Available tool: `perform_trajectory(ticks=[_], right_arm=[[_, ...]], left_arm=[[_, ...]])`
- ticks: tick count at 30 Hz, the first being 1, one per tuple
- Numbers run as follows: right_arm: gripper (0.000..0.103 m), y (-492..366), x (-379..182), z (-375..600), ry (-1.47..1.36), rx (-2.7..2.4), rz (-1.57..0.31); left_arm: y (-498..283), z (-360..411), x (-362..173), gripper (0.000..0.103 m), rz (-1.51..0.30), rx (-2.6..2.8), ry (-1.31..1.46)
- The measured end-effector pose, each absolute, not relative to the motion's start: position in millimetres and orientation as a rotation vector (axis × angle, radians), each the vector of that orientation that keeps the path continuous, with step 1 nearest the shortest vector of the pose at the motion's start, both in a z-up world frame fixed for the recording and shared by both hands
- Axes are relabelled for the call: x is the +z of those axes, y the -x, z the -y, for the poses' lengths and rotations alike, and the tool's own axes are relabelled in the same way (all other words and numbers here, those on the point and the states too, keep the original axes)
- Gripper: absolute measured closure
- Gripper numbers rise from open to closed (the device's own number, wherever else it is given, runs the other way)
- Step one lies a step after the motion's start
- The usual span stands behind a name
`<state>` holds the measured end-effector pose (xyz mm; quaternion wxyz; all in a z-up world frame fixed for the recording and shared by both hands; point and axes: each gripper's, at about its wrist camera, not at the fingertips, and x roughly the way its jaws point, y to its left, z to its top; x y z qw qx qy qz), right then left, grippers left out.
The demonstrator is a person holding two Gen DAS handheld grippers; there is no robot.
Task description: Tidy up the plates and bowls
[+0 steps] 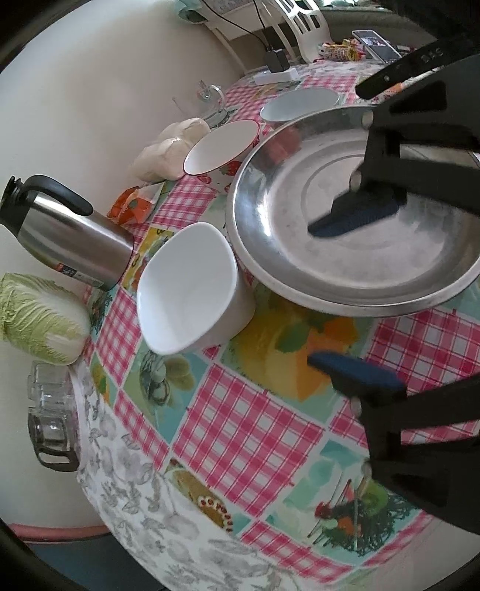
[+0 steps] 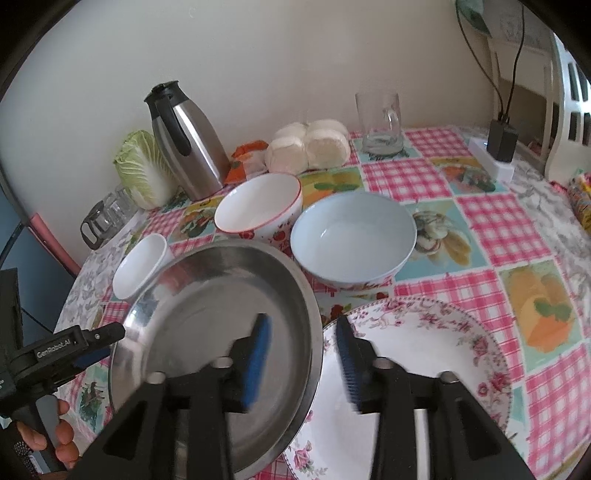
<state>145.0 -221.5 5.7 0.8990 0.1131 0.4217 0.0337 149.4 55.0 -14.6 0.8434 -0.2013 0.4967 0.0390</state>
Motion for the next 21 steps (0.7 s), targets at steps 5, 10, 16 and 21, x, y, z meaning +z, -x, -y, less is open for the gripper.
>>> perform_trajectory(ticks=[5,10,16,21], right_arm=[[0.032,-141.2,13.8,210.8,-0.182,0.079,-0.864],[0.018,-140.3,15.1,206.6,-0.158,0.076,-0.862],[0.001,-140.3,14.2,209.8,-0.157,0.063,-0.860],[0.000,-140.4,14.0,210.4,-0.152,0.064,-0.857]], left_arm=[[-149.6,-46.4,-13.1,0.032,-1.069,0.086,0.369],[-149.5,-38.7,-12.4,0.020,-1.070,0.091,0.321],[-148.4,-36.9,-11.5,0.013,-1.056,0.118,0.281],[-146.4,-37.1,-10.2,0.009,-1.037,0.133,0.274]])
